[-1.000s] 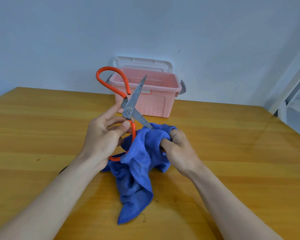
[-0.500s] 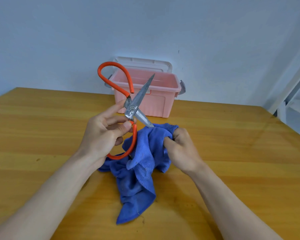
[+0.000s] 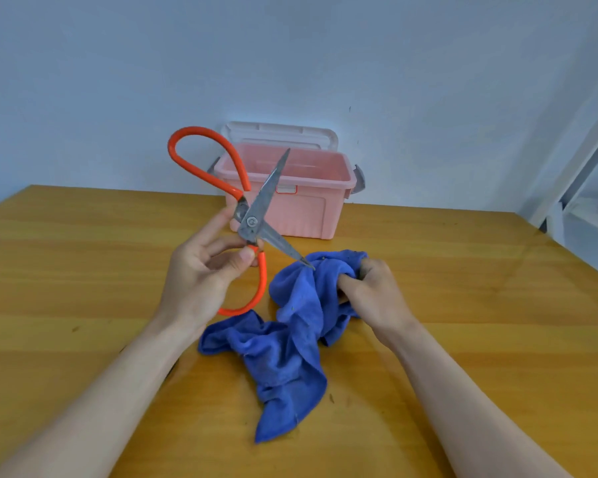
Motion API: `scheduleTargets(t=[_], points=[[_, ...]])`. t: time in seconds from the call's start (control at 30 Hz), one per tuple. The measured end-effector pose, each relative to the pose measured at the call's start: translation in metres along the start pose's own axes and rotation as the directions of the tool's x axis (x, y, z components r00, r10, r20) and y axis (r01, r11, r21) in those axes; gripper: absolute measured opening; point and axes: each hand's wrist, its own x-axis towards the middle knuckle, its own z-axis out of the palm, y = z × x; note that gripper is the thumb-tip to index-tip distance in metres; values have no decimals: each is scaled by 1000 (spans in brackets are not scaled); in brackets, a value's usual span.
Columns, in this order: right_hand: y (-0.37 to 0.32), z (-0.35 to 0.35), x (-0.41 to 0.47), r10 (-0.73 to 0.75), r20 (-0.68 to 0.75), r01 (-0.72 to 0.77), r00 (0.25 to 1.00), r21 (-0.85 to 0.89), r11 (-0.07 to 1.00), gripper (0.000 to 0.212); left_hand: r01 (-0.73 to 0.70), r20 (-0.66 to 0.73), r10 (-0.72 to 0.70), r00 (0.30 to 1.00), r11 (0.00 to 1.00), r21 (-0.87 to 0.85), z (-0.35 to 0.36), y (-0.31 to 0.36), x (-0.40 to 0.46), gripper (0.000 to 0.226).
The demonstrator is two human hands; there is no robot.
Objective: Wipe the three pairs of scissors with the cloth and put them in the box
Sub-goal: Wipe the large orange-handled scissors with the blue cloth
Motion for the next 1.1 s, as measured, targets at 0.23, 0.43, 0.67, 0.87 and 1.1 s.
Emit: scheduleTargets(t=[0.23,0.43,0.67,0.87,1.1], points=[[2,-13,3,45,-110,-42,993,37,998,28,-206,82,197,977,973,108,2,-6,-7,50],[-3,-8,1,54,-179,-59,982,-20,998,30,-410,126,390,912,879,243,3,-9,-11,37],[4,-5,3,49,-150,-64,987,-91,994,28,-484,111,471,875,841,241,3,-12,-6,33],[8,0,-2,66,85,-75,994,103,992,33,-474,154,459,875,750,462,3,-20,-4,47],[4,-2,-5,103,327,-238,939,406,882,33,-364,124,345,930,822,439,4,-11,-9,15]])
